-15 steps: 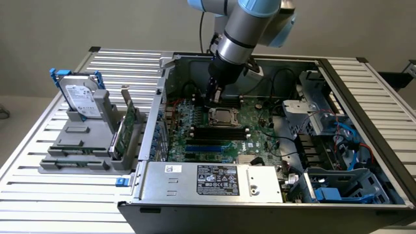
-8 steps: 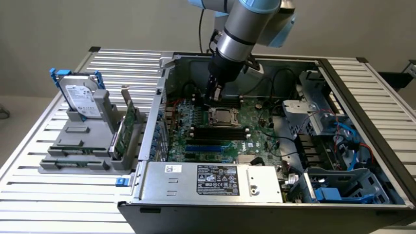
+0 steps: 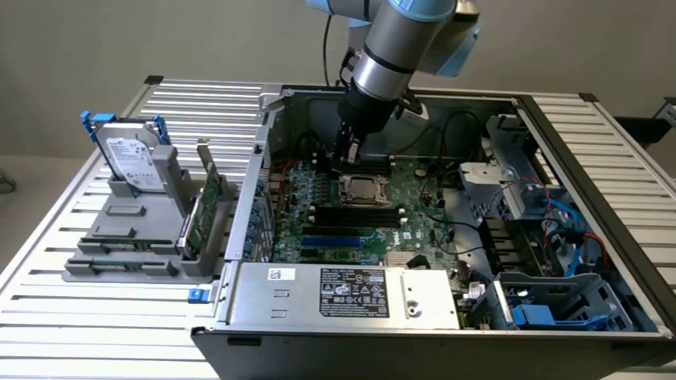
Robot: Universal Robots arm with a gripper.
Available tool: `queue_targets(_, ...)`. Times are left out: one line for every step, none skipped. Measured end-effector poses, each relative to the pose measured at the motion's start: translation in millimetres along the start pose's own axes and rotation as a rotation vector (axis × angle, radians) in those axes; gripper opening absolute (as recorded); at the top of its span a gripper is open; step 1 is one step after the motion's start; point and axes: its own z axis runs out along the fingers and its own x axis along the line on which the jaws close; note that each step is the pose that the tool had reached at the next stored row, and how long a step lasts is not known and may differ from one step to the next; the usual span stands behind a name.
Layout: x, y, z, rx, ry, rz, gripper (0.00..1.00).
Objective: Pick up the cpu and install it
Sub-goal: 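Close the cpu cover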
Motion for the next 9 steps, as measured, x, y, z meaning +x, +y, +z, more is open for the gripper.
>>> queue_targets(0.0,0.0,0.0,0.0,0.0,0.0,0.11)
queue_targets(0.0,0.0,0.0,0.0,0.0,0.0,0.11)
queue_targets(0.0,0.0,0.0,0.0,0.0,0.0,0.11)
queue_targets(0.0,-0.1,0.0,0.0,-0.0001,0.0,0.11)
queue_targets(-0.1,-1.5,0.6,0.0001,0.0001,0.001,0.11)
queue_targets(-0.2,-2.9,1.0,0.0003,0.0016,0.005,0.11)
queue_targets(-0.2,-3.5,1.1,0.0007,0.0036,0.013,0.11)
queue_targets(-0.2,-3.6,1.2,0.001,0.0071,0.023,0.11)
queue_targets(-0.2,-3.8,1.3,0.0016,0.0108,0.035,0.11)
